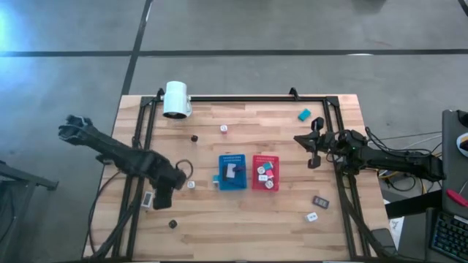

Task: Sort adapters and digital timers
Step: Put the white timer into the blue bin

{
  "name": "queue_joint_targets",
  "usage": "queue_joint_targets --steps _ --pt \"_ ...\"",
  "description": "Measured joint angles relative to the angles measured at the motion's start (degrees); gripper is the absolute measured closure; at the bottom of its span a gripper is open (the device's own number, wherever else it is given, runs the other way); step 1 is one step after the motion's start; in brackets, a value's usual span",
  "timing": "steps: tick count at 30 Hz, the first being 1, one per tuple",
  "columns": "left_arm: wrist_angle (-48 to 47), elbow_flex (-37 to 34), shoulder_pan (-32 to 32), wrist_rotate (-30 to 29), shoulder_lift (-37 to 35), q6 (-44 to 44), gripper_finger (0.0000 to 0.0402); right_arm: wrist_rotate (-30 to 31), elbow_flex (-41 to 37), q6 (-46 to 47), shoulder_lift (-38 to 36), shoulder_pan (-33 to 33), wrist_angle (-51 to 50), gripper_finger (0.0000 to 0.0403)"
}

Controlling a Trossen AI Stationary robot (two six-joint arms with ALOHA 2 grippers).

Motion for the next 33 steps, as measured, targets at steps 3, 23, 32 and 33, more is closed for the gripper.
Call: queue_joint_targets --steps 3,23,32,33 --pt "0.0 -0.1 -2.9 2.0 2.6 -2.7 0.0291 0.0 0.0 -1.2 0.0 0.0 0.0 0.0394" --pt "-4.7 -1.6 -14.2 -3.6 15.0 -10.0 0.0005 -4.5 2.5 -1.5 1.9 0.0 0.3 0.0394" --pt "-2.1 -5.6 -17.3 1.4 17.1 -11.3 0.0009 -4.6 4.0 -1.4 5.5 0.0 0.0 0.0394" --pt "-1.6 -5.8 -17.7 1.3 17.0 -10.8 0.0009 -4.6 4.2 -1.4 6.0 0.0 0.0 0.0394"
